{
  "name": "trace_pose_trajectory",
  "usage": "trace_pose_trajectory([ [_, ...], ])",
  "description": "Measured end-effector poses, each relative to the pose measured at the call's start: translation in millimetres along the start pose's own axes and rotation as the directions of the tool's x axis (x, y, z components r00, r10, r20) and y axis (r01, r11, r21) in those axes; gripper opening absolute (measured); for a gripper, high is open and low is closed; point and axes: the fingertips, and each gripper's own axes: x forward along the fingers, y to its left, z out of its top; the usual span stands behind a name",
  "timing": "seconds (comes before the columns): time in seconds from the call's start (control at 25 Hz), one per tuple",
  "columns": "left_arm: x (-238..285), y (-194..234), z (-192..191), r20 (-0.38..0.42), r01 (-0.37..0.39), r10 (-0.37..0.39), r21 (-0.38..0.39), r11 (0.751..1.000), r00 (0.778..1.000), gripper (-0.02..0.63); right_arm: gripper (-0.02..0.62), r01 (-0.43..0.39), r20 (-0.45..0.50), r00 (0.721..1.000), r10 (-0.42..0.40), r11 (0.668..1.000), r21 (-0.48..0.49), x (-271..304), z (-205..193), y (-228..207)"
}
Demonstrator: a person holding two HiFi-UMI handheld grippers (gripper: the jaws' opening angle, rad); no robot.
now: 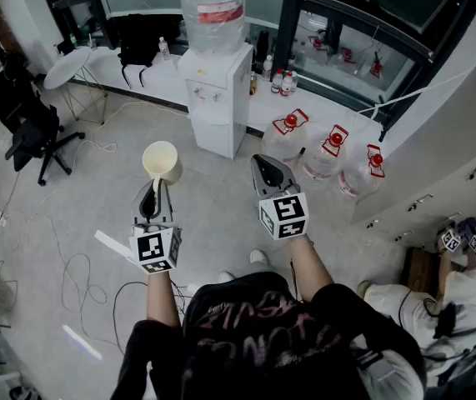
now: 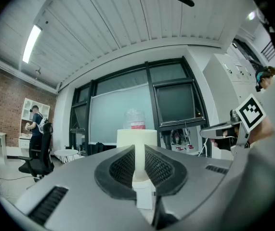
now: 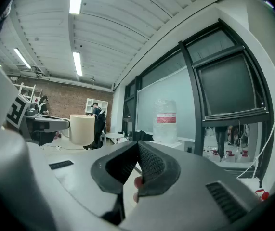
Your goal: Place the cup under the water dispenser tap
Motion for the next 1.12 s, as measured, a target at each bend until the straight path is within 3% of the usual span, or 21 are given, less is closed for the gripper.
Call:
trace_pose_trajectory([
  [0.68, -4.1, 19.0, -8.0, -0.009, 0.003, -0.003, -0.012, 1.000, 1.000, 0.046, 0.014, -0.025, -0.017, 1.000, 0.025, 0.999, -0.021, 12.7, -5.3, 27.5],
  [1.12, 7.9, 36.4, -27.9, -0.031, 0.004, -0.005, -0.019, 1.000, 1.000, 0.046, 0.014, -0.054, -0.058, 0.997, 0.053, 0.999, -0.007, 40.0, -29.2, 40.0],
])
